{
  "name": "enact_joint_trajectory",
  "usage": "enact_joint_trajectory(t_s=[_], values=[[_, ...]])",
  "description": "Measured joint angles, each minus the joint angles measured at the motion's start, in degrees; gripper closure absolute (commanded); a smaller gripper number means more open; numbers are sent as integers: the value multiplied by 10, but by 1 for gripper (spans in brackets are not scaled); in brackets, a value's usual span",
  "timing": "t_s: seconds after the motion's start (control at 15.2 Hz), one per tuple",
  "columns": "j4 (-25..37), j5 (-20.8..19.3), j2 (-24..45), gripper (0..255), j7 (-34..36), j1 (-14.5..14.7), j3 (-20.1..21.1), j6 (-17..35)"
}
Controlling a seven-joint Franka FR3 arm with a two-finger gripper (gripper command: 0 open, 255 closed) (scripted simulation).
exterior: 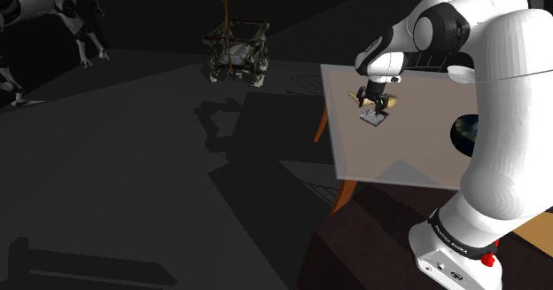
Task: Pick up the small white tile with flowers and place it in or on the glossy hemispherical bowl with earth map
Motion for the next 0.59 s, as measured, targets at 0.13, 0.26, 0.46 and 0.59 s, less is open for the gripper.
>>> enact_joint_trajectory(t_s=[0.13, 0.26, 0.46, 0.59], values=[[0, 0, 0, 0, 0, 0, 0, 0], [0, 0, 0, 255, 0, 0, 0, 0], [0, 0, 0, 255, 0, 0, 0, 0], [0, 0, 0, 255, 0, 0, 0, 0]])
